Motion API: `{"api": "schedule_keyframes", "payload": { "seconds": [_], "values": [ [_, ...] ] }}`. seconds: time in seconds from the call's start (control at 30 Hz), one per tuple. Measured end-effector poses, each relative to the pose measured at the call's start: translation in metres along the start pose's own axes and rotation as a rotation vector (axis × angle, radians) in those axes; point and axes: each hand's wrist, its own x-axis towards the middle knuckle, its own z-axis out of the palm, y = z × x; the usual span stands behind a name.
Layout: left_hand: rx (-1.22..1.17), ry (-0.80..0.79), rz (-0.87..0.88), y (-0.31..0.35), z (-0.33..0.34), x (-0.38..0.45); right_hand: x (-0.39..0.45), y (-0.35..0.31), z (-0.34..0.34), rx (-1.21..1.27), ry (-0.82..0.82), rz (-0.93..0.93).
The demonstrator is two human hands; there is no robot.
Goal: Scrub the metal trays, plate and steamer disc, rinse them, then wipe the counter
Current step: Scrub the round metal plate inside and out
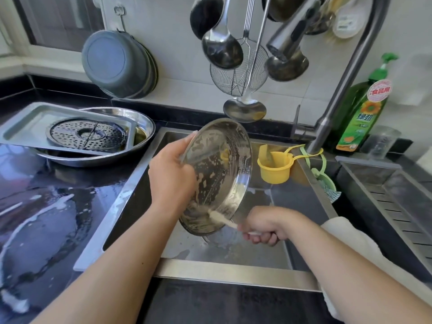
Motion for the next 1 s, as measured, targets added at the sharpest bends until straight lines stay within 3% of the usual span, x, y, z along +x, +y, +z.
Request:
{"api": "schedule_keyframes", "payload": {
  "seconds": [0.03,0.07,0.2,0.23,0.3,0.33,0.4,0.43,0.47,0.53,0.63,0.67,0.73,0.87,0.93,1.0],
  "values": [
    [-0.010,0.005,0.000,-0.001,-0.001,0.002,0.000,0.000,-0.001,0.033,-0.066,0.010],
    [-0.021,-0.015,-0.005,-0.001,-0.002,0.002,0.001,0.001,-0.006,0.018,-0.023,0.033],
    [-0.082,-0.122,-0.046,0.011,0.004,-0.010,0.006,0.008,-0.033,-0.085,0.770,0.042],
    [-0.100,-0.111,-0.052,0.013,0.005,-0.010,0.006,0.009,-0.035,-0.046,0.862,0.011],
    [-0.137,-0.051,-0.056,0.009,0.004,-0.006,0.004,0.007,-0.033,-0.040,0.795,-0.046],
    [-0.136,-0.020,-0.052,0.007,0.003,-0.004,0.004,0.005,-0.028,-0.068,0.624,-0.053],
    [-0.105,-0.004,-0.034,0.004,0.002,-0.003,0.003,0.003,-0.010,-0.030,0.126,0.046],
    [-0.099,-0.007,-0.023,0.002,0.001,-0.004,0.002,0.001,-0.004,0.031,-0.042,0.092],
    [-0.104,0.001,-0.019,0.003,0.000,-0.005,0.004,0.001,-0.003,0.064,-0.099,0.102],
    [-0.126,0.037,-0.022,0.009,-0.002,-0.006,0.009,0.004,-0.010,0.105,0.058,0.072],
    [-0.188,0.032,-0.081,0.014,-0.004,-0.005,0.014,0.012,-0.033,0.049,0.596,-0.012],
    [-0.187,0.032,-0.082,0.015,-0.003,-0.006,0.015,0.013,-0.037,0.013,0.689,-0.001],
    [-0.159,0.063,-0.057,0.015,-0.002,-0.007,0.016,0.012,-0.033,0.014,0.639,0.002],
    [-0.147,0.131,-0.064,0.009,-0.002,-0.002,0.006,0.014,-0.015,0.141,0.113,0.100],
    [-0.171,0.168,-0.105,0.005,-0.004,0.000,0.006,0.014,-0.017,0.216,0.112,0.080],
    [-0.184,0.199,-0.133,-0.002,-0.006,0.004,0.008,0.016,-0.021,0.336,0.276,0.056]
  ]
}}
